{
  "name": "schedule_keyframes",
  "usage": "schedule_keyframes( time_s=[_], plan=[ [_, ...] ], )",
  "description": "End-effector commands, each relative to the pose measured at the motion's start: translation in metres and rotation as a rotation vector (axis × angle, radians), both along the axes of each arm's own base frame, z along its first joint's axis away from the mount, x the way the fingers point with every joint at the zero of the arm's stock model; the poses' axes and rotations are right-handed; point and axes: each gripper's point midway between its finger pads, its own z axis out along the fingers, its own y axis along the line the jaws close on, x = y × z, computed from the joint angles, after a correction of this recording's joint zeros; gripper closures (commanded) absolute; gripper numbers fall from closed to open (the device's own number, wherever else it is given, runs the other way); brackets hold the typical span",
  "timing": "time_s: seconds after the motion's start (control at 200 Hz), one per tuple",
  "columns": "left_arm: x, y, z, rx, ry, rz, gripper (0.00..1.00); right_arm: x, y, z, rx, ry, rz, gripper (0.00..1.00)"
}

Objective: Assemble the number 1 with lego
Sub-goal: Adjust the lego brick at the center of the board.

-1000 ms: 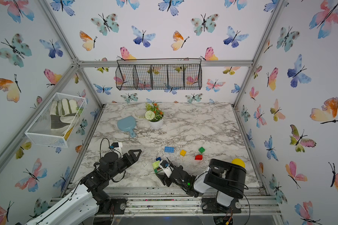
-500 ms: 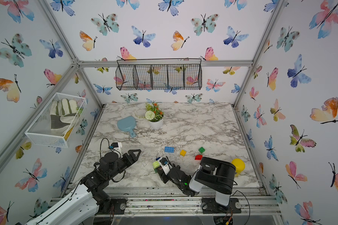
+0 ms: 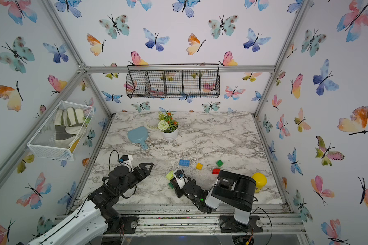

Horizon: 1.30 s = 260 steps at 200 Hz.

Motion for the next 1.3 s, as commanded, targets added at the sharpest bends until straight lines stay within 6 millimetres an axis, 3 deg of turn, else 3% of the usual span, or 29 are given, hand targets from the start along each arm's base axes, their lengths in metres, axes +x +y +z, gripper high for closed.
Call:
schedule_keyframes(
  time_s=[0.0, 0.15, 0.335, 0.506, 0.616, 0.931, 1.151, 1.201, 1.297],
  plan=[
    [0.002, 0.006, 0.006, 0.021, -0.013, 0.024, 0.22, 0.003, -0.008, 0.019, -0.006, 0.003, -0.043, 0.81],
    [0.002, 0.008, 0.000, 0.013, 0.013, 0.046, 0.23, 0.004, -0.039, 0.029, -0.199, 0.142, -0.166, 0.87],
    [0.004, 0.007, -0.010, 0.003, 0.047, 0.057, 0.24, -0.013, -0.087, 0.036, -0.393, 0.400, -0.329, 0.93],
    [0.004, 0.006, -0.013, 0.012, 0.055, 0.055, 0.24, -0.042, -0.111, 0.012, -0.665, 0.652, -0.357, 0.98],
    [0.003, 0.008, -0.015, 0.016, 0.062, 0.058, 0.24, -0.045, -0.107, 0.001, -0.747, 0.710, -0.334, 0.98],
    [-0.002, 0.015, -0.013, 0.016, 0.058, 0.076, 0.24, 0.000, -0.105, -0.027, -0.710, 0.833, -0.362, 0.99],
    [-0.003, 0.015, -0.012, 0.014, 0.061, 0.079, 0.24, 0.007, -0.120, -0.039, -0.703, 0.911, -0.408, 0.98],
    [-0.002, 0.015, -0.013, 0.018, 0.065, 0.078, 0.24, 0.008, -0.123, -0.040, -0.705, 0.924, -0.419, 0.93],
    [-0.002, 0.013, -0.013, 0.020, 0.071, 0.073, 0.24, 0.009, -0.126, -0.042, -0.704, 0.943, -0.435, 0.73]
  ],
)
